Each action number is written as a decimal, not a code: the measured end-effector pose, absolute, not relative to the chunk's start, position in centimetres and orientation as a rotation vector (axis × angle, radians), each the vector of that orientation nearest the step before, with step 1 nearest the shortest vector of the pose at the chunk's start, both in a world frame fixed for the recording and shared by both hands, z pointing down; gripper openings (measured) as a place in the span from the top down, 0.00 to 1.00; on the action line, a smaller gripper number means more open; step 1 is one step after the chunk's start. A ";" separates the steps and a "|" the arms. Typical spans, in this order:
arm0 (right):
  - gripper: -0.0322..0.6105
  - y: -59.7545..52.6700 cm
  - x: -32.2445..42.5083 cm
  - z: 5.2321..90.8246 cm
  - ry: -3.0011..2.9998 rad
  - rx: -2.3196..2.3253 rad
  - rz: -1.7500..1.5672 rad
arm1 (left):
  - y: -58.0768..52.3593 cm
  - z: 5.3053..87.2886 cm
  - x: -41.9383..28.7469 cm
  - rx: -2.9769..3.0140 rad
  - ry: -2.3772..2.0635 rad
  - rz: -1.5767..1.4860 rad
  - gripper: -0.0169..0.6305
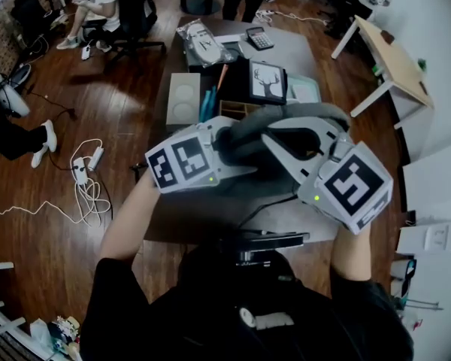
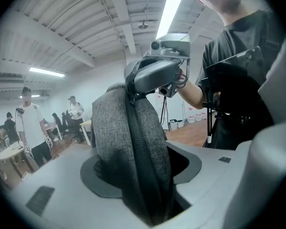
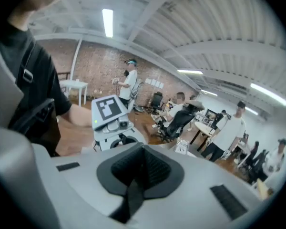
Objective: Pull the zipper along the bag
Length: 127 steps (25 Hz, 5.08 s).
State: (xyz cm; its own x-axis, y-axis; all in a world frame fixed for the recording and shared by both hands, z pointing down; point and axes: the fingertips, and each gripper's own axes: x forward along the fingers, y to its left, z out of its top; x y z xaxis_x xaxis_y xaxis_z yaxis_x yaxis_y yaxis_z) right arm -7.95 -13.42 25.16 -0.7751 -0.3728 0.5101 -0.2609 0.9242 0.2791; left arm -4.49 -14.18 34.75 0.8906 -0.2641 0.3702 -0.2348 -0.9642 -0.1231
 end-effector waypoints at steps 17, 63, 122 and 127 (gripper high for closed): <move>0.93 -15.6 -0.1 23.6 -2.762 0.611 0.289 | -13.6 35.2 -5.0 -2.932 0.474 -0.374 0.53; 0.87 -14.2 2.0 30.0 -2.945 1.180 -0.326 | -16.0 37.0 -11.6 -3.032 1.303 -0.047 0.48; 0.89 26.9 9.3 30.5 -2.833 1.635 0.050 | 25.4 29.5 2.8 -2.535 1.922 0.235 0.97; 0.90 27.3 9.9 30.2 -2.863 1.595 0.060 | 26.0 29.4 4.1 -2.538 1.915 0.234 0.97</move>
